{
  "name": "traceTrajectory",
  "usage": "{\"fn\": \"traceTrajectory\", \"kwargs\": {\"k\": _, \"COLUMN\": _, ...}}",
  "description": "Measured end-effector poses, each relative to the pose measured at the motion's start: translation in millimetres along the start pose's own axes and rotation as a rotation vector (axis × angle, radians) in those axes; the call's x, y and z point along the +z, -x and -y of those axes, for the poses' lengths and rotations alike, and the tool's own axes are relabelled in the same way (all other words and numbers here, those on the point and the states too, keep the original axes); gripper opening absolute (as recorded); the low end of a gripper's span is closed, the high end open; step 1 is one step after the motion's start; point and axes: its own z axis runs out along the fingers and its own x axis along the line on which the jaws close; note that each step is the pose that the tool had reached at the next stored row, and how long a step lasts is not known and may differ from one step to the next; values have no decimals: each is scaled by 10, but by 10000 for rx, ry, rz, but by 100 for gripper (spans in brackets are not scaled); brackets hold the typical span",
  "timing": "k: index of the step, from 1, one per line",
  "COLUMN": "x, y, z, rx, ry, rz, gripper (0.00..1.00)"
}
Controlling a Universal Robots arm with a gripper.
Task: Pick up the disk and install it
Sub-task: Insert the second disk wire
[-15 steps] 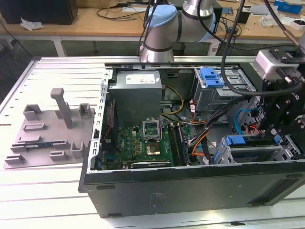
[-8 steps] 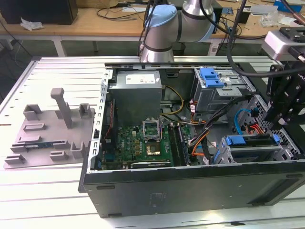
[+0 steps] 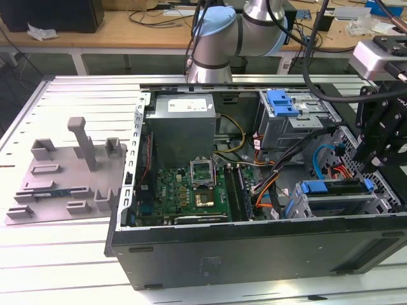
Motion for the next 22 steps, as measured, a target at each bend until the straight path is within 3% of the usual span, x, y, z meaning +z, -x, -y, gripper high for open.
{"fn": "traceTrajectory", "kwargs": {"k": 6, "x": 0, "y": 0, "z": 0, "rx": 1, "ry": 0, "rz": -2, "gripper": 31}}
{"fn": "traceTrajectory", "kwargs": {"k": 7, "x": -1, "y": 20, "z": 12, "rx": -2, "ry": 43, "rz": -122, "gripper": 31}}
{"fn": "traceTrajectory", "kwargs": {"k": 9, "x": -1, "y": 115, "z": 35, "rx": -3, "ry": 137, "rz": -441, "gripper": 31}}
{"fn": "traceTrajectory", "kwargs": {"k": 13, "x": -1, "y": 208, "z": 48, "rx": -11, "ry": 265, "rz": -763, "gripper": 31}}
{"fn": "traceTrajectory", "kwargs": {"k": 15, "x": -3, "y": 254, "z": 55, "rx": -21, "ry": 301, "rz": -875, "gripper": 31}}
{"fn": "traceTrajectory", "kwargs": {"k": 17, "x": -5, "y": 365, "z": 61, "rx": -29, "ry": 311, "rz": -985, "gripper": 31}}
{"fn": "traceTrajectory", "kwargs": {"k": 22, "x": 1, "y": 436, "z": 60, "rx": 68, "ry": 271, "rz": -990, "gripper": 31}}
